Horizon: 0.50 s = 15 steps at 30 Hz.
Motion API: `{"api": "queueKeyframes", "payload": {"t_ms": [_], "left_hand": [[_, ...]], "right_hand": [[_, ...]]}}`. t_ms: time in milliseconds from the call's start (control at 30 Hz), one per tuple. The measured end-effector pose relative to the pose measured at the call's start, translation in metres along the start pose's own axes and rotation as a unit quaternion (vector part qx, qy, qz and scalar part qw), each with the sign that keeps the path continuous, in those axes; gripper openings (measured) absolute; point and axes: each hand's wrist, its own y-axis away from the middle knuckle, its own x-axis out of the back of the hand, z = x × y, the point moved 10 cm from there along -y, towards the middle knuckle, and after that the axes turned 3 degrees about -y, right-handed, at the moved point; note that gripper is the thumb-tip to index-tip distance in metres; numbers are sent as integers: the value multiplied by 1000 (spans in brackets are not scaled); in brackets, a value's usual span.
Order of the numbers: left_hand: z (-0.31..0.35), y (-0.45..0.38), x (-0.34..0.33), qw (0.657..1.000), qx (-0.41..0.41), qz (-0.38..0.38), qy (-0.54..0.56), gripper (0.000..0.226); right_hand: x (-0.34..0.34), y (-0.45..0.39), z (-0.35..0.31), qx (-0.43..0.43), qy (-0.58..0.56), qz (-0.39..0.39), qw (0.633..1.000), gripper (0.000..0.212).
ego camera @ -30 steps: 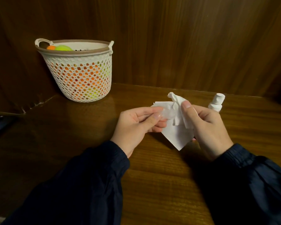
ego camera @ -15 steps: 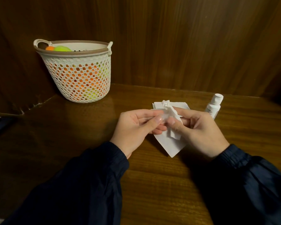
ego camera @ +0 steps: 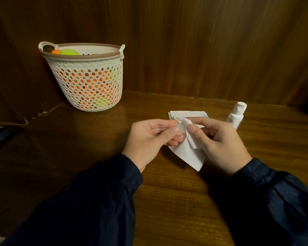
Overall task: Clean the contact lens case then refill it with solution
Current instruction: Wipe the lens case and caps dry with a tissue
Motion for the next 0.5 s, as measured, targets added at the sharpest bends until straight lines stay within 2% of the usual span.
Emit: {"api": "queueKeyframes", "payload": {"t_ms": [133, 367, 500], "left_hand": [[4, 1, -8, 999, -17, -27, -15, 22], [7, 0, -4, 999, -18, -16, -22, 21], [3, -4, 13, 991, 3, 19, -132, 18]], "right_hand": [[3, -1, 3, -29, -60, 21, 998, 28], [16, -2, 7, -20, 3, 75, 997, 27], [43, -6, 8, 0, -27, 128, 991, 22]]}}
